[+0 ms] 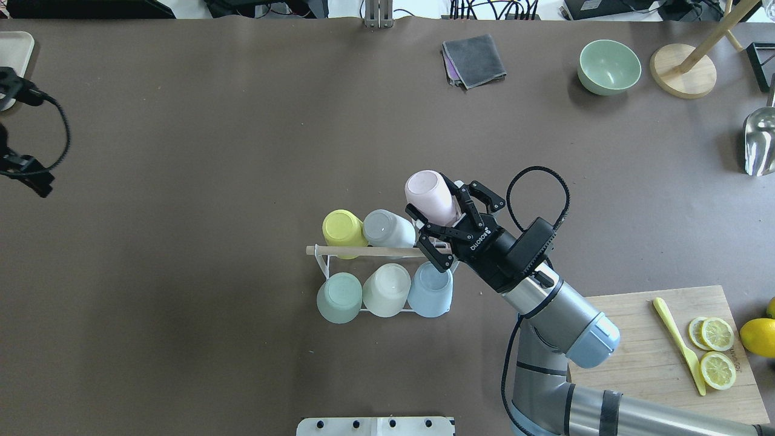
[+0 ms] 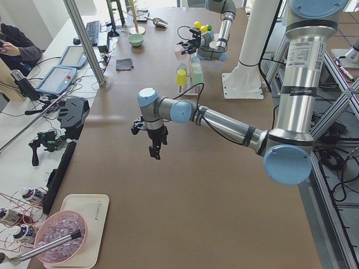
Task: Place cup on cup holder
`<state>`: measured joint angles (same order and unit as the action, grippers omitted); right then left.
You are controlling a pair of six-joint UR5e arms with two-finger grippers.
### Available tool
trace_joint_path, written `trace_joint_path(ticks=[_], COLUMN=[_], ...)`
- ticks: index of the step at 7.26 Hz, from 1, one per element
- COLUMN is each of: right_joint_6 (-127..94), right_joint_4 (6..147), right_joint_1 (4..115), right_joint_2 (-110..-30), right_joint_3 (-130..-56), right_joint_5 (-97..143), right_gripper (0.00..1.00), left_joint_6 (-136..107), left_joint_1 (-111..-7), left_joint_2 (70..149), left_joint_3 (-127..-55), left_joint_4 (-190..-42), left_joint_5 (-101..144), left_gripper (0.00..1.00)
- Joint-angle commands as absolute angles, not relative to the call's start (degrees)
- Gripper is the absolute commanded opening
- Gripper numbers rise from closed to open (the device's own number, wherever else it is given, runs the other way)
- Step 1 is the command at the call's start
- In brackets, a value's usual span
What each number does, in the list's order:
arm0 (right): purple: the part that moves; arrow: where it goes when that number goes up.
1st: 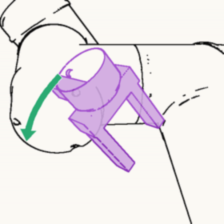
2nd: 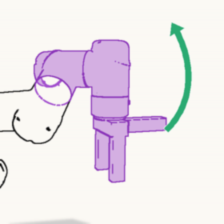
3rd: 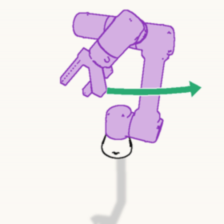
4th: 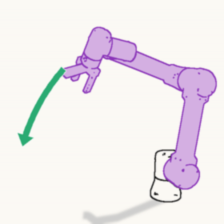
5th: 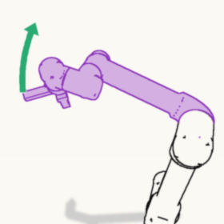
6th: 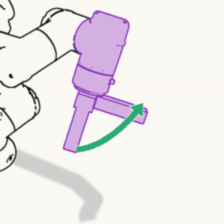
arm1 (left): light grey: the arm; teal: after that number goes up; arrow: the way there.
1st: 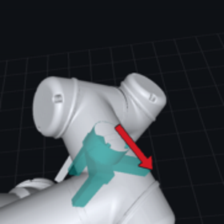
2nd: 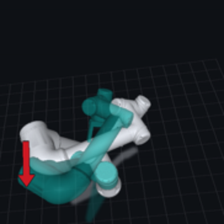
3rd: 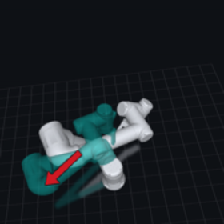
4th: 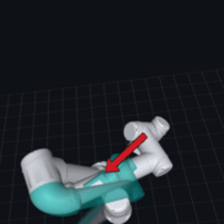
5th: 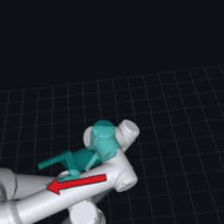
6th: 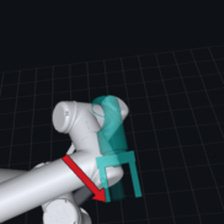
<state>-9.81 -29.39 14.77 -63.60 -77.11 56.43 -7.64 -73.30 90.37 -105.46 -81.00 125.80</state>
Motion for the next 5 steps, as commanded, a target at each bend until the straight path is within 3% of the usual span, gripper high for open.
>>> trace_joint_path(ticks=[1, 2, 3, 4, 5], right_joint_6=[-9.49, -9.49, -9.58, -9.58, -9.67], right_joint_4=[-29.7, -29.71, -29.71, -29.71, -30.14], right_joint_1=[14.41, 14.24, 14.24, 14.24, 14.15], right_joint_2=[-63.63, -63.55, -63.54, -63.54, -63.63], right_joint_3=[-77.08, -76.73, -76.73, -76.82, -76.82], right_joint_5=[56.43, 56.43, 56.43, 56.43, 56.43], right_gripper=[0.61, 0.63, 0.9, 0.99, 1.0], left_joint_6=[-7.65, -7.65, -7.65, -8.17, -8.26], left_joint_1=[-84.24, -87.42, -88.41, -89.37, -89.99], left_joint_2=[79.24, 75.88, 74.54, 74.88, 75.67], left_joint_3=[-104.6, -103.81, -103.62, -103.54, -103.54], left_joint_4=[-89.86, -94.18, -95.7, -95.1, -93.27], left_joint_5=[126.12, 126.21, 126.3, 129.17, 132.59], left_gripper=[0.99, 0.99, 0.99, 0.99, 0.99])
